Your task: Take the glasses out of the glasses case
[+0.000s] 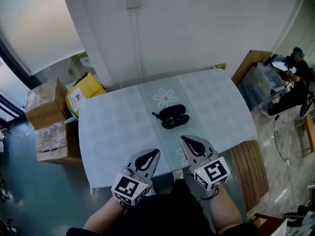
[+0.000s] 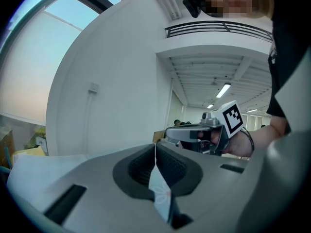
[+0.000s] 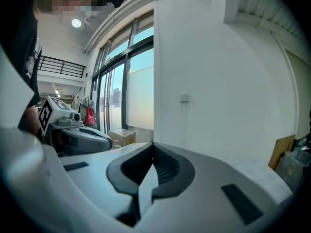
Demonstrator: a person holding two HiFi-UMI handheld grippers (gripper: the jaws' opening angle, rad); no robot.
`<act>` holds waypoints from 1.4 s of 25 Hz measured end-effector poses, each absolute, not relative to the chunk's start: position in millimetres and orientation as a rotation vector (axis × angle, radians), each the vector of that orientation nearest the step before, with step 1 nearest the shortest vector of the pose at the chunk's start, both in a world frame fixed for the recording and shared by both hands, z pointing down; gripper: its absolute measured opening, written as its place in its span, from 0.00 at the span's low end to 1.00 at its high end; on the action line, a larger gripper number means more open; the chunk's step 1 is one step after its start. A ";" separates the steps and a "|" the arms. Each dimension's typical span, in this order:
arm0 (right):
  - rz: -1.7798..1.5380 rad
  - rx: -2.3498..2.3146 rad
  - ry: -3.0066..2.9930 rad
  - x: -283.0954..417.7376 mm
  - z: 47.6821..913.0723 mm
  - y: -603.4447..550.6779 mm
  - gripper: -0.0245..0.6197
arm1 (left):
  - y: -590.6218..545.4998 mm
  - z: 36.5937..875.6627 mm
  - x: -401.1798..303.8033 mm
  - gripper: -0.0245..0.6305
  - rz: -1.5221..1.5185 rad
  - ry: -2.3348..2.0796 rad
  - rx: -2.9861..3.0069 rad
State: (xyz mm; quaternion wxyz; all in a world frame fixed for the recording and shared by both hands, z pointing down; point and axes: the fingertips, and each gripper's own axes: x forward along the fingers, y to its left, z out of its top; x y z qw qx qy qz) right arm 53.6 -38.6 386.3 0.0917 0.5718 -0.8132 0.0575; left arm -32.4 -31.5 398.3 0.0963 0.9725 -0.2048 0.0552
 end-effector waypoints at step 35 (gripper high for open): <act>0.302 0.957 -2.368 141.2 535.7 -166.2 0.07 | -87.7 457.9 62.9 0.08 0.331 -0.839 2.764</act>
